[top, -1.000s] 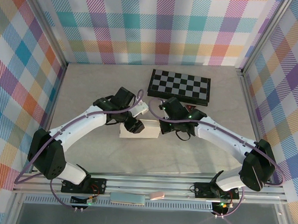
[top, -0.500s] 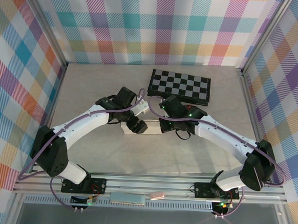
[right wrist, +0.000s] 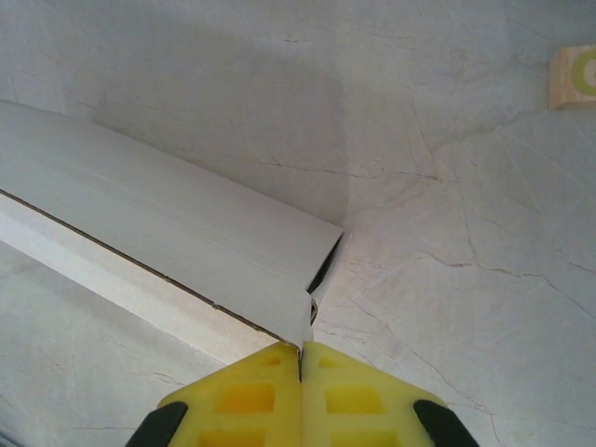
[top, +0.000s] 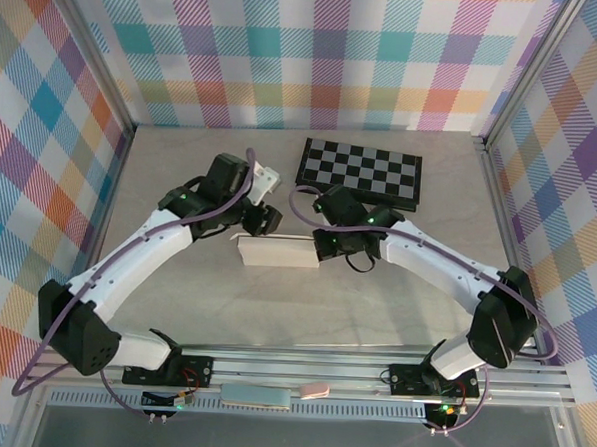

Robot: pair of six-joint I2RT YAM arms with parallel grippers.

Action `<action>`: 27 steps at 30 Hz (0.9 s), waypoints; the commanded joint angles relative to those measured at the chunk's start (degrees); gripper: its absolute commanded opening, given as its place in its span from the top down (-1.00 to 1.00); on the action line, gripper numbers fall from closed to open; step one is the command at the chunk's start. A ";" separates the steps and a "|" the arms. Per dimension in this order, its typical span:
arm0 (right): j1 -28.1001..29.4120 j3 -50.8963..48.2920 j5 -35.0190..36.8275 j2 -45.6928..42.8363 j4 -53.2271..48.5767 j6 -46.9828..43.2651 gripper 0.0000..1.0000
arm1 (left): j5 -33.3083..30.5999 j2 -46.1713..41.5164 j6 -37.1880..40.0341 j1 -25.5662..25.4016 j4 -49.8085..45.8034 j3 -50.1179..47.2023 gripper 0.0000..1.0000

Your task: Fold the paper box

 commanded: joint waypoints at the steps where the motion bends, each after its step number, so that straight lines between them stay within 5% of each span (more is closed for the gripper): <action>1: -0.65 2.60 -2.30 1.50 -2.39 -0.11 1.00 | -2.57 -3.14 -4.49 1.73 -10.15 0.19 -0.02; 5: -1.45 3.84 -3.47 2.79 -2.97 -0.45 1.00 | -4.68 -6.19 -17.26 8.19 -14.25 0.29 0.22; 11: -2.29 6.21 -5.88 4.77 -3.63 -0.91 1.00 | 6.49 -12.40 -31.83 12.87 -10.23 -6.86 0.38; 27: -4.79 7.39 -10.61 6.45 -3.97 -2.92 1.00 | 4.92 3.51 -5.56 13.58 -20.49 2.40 -0.17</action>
